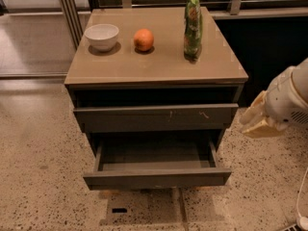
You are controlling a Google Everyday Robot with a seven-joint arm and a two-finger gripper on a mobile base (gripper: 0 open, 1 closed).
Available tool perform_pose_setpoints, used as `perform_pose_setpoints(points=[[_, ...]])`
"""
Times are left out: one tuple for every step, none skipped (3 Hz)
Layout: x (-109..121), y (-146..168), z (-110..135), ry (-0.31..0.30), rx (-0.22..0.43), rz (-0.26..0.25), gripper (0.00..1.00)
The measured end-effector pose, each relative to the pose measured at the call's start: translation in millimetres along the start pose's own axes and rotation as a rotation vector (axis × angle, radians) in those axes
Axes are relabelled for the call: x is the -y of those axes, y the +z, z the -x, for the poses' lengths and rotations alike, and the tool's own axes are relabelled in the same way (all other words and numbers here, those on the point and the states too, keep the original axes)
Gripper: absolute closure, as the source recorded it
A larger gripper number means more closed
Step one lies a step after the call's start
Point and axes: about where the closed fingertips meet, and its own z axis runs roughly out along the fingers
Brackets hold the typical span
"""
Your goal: Close middle drawer
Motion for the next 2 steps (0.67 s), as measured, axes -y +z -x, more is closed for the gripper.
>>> perform_pose_setpoints(points=[[-27, 95, -21, 0.053, 0.096, 0.092, 0.88], [-16, 112, -22, 0.069, 0.117, 0.051, 1.0]])
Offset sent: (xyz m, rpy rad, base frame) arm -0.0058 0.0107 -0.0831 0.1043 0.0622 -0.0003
